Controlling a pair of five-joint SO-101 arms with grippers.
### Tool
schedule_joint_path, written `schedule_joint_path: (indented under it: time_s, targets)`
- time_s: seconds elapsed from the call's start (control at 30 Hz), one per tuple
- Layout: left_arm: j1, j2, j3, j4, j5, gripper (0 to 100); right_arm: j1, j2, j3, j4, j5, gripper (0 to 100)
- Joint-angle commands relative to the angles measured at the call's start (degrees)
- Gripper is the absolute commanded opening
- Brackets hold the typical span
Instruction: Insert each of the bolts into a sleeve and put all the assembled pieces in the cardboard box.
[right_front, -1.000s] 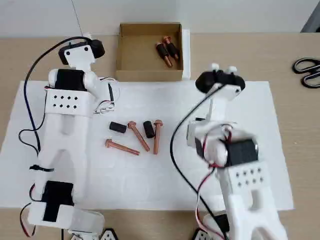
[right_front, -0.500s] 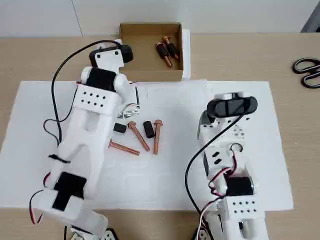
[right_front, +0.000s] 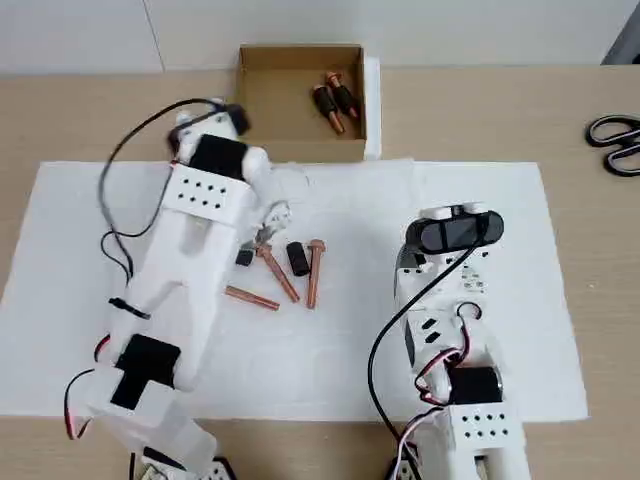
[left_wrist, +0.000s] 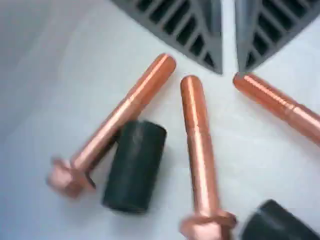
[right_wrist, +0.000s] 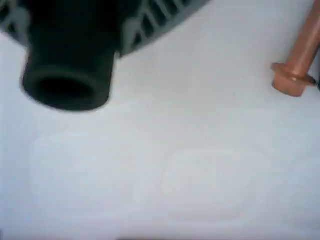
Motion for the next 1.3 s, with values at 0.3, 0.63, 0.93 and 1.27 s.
schedule_joint_path:
  time_s: [0.3, 0.63, 0.93, 1.27]
  targets:
    - [-7.4, 0.1, 7.8, -0.9, 22.2, 2, 0.6, -0.9, -0.1, -1.3, 0.7, 0.5]
    - [-8.2, 0.1, 8.0, 0.6, 24.8, 20, 0.6, -0.9, -0.1, -1.3, 0.7, 0.5]
    - [-8.1, 0.1, 17.8, -1.3, 25.0, 20, 0.6, -0.9, -0.1, -1.3, 0.7, 0.5]
    - [-7.7, 0.2, 22.2, -5.9, 24.9, 20, 0.6, -1.1, -0.1, -1.3, 0.6, 0.5]
